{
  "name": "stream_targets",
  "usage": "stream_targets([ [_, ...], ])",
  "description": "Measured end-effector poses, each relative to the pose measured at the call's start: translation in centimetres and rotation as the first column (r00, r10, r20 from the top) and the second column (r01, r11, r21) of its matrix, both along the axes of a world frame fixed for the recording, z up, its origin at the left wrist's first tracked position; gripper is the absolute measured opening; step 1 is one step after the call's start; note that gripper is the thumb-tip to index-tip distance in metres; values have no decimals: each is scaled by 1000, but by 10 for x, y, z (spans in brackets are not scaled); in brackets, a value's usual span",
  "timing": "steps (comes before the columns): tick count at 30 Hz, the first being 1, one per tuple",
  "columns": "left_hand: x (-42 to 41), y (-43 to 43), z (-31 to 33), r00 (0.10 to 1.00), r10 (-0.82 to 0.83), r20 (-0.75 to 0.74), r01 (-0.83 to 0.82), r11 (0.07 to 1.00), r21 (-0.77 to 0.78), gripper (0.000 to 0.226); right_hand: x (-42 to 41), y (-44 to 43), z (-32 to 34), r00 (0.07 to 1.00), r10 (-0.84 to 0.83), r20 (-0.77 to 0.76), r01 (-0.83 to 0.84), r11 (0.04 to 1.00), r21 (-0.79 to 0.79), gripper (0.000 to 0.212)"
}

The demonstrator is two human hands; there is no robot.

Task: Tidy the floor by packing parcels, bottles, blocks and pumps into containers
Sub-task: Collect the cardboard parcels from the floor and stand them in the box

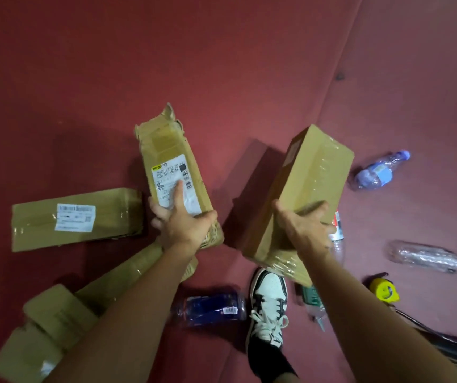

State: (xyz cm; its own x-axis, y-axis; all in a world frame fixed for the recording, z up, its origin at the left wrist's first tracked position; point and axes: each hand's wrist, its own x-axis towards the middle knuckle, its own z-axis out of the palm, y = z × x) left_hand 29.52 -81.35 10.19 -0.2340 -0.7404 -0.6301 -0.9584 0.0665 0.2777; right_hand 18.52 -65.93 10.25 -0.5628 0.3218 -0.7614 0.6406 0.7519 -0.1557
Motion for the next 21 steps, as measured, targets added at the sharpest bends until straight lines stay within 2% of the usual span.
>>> stream_targets([
  [6, 10, -2, 96, 965, 74, -253, -6, 966, 260, 101, 17, 14, 100, 992, -125, -34, 120, 986, -120, 116],
  [8, 17, -3, 130, 950, 41, -309, 50, 959, 280, 93, 28, 21, 131, 987, -152, -57, 141, 976, -164, 111],
  [10, 25, -6, 160, 936, 10, -352, 91, 959, 270, 85, 42, 27, 161, 982, -178, -68, 160, 966, -205, 97],
  [12, 32, -9, 185, 905, -7, -426, 128, 958, 255, 84, 55, 34, 185, 975, -208, -75, 184, 950, -251, 88],
  [14, 41, -13, 204, 874, 24, -486, 134, 948, 289, 84, 70, 40, 209, 972, -225, -63, 196, 932, -304, 89],
  [16, 52, -18, 221, 858, 48, -512, 158, 923, 351, 85, 87, 47, 231, 976, -215, -40, 188, 916, -355, 94],
  [19, 74, -27, 247, 860, 70, -505, 210, 854, 476, 104, 114, 59, 262, 971, -236, 24, 223, 875, -430, 71],
  [21, 94, -32, 265, 854, 90, -512, 241, 804, 543, 102, 134, 66, 283, 971, -229, 61, 231, 856, -463, 65],
])
